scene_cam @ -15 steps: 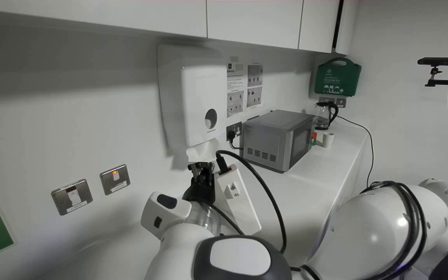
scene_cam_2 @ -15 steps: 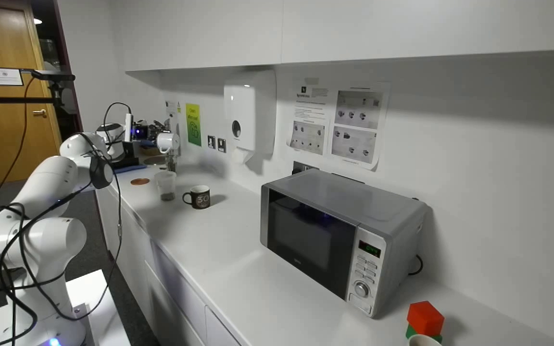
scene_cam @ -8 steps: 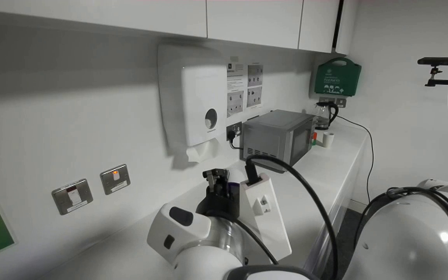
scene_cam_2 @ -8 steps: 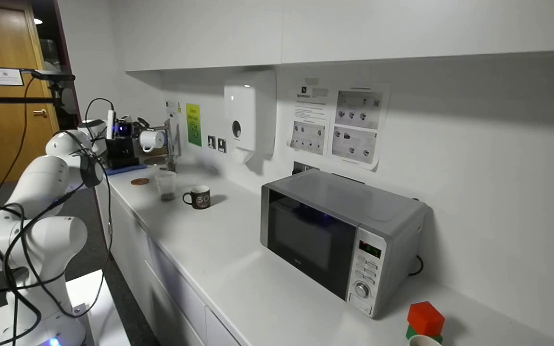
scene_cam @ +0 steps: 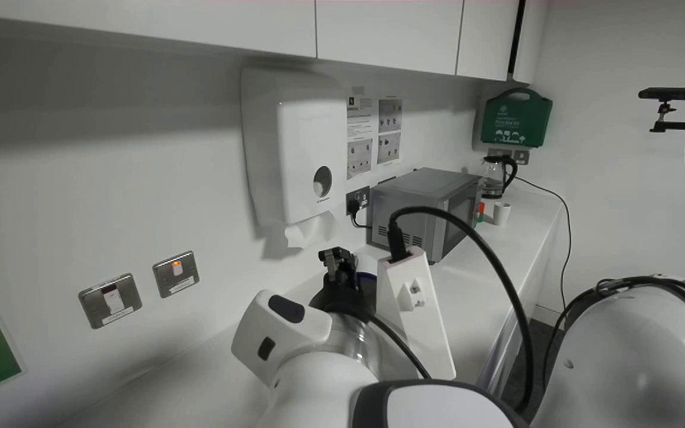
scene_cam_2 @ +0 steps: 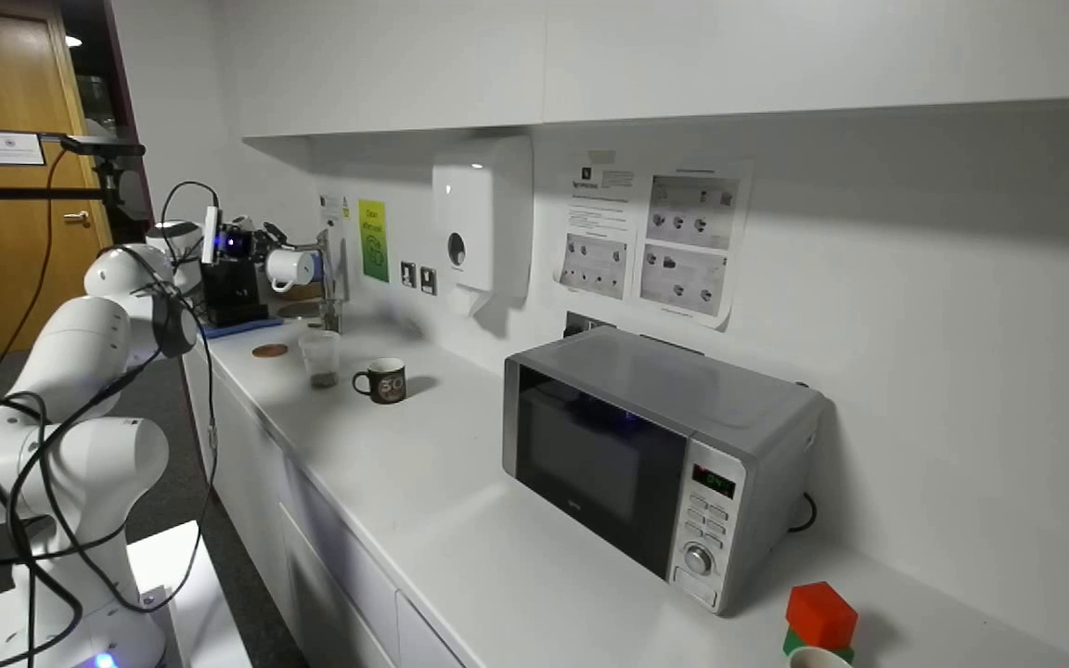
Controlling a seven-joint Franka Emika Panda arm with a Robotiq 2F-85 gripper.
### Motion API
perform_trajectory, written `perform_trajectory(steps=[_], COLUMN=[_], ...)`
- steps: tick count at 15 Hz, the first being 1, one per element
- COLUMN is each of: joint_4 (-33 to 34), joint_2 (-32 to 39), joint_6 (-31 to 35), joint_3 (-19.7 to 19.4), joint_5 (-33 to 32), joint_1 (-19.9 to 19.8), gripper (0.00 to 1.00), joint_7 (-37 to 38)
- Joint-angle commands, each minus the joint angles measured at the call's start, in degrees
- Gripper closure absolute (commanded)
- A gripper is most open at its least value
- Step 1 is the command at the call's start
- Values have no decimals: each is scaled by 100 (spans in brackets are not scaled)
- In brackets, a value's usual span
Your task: Pour the contents in the white mug into the cup.
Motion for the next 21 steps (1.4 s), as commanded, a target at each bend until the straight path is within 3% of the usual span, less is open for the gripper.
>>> perform_trajectory(steps=[1,17,18,21], joint_4=[-38,218,102,68], joint_2=[-214,-339,-255,-278], joint_6=[-39,-104,24,22], joint_3=[-97,-80,-160,-157], joint_5=[225,900,830,887], joint_1=[-36,-137,-67,-85], gripper=[99,99,94,94], joint_7=[133,642,635,660])
